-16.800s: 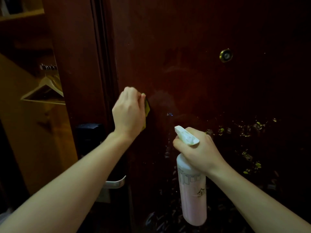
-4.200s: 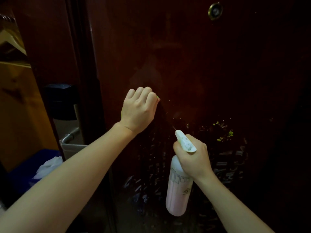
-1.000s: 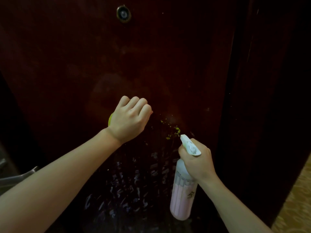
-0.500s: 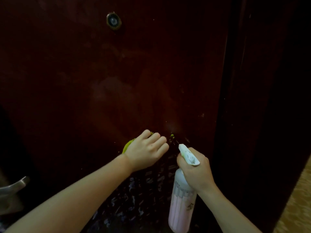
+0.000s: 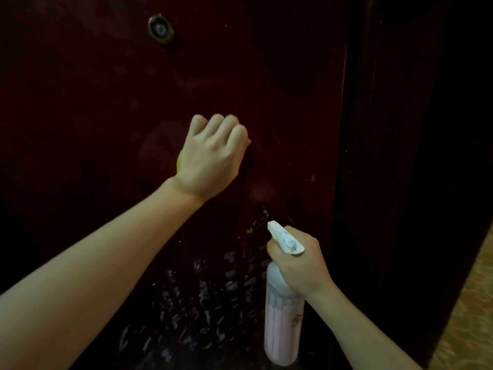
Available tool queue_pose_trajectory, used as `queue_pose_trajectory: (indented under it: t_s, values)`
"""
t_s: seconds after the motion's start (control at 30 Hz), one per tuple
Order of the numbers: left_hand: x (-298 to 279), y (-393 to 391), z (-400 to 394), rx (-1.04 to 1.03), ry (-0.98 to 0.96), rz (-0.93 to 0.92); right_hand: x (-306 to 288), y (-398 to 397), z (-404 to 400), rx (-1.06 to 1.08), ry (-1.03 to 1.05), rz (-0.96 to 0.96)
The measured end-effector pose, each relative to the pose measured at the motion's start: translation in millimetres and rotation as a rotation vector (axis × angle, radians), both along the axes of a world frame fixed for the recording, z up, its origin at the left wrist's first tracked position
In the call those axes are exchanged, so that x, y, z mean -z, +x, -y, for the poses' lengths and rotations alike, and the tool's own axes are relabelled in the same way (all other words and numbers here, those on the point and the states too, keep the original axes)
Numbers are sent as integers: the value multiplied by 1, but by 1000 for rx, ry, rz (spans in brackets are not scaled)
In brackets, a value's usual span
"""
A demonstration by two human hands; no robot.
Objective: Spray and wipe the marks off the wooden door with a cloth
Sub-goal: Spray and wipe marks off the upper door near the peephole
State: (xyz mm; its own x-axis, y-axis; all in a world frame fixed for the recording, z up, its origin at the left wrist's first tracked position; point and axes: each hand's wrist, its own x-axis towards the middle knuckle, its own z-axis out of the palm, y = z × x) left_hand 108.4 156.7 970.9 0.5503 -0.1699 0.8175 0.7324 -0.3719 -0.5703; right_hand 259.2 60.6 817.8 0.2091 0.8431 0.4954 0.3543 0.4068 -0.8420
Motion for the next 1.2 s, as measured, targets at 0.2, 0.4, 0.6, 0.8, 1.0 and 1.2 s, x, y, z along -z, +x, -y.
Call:
queue_pose_trajectory:
  t_s: [0.2, 0.4, 0.6, 0.8, 1.0, 1.2]
  values:
    - [68, -2, 1, 43, -60, -154, -1, 0, 1, -39, -17, -15]
    - [79, -4, -3, 56, -63, -177, -3, 3, -1, 3, 33, 10]
    - [74, -6, -4, 72, -69, -184, 1, 3, 3, -60, -29, 28]
    - [34, 2, -2, 36, -48, -7, 7, -2, 1, -40, 1, 52]
    - [71, 14, 4, 47, -117, -182, 12, -2, -4, -44, -36, -45]
    - [122, 1, 5, 65, -197, -526, 14, 3, -1, 10, -22, 25]
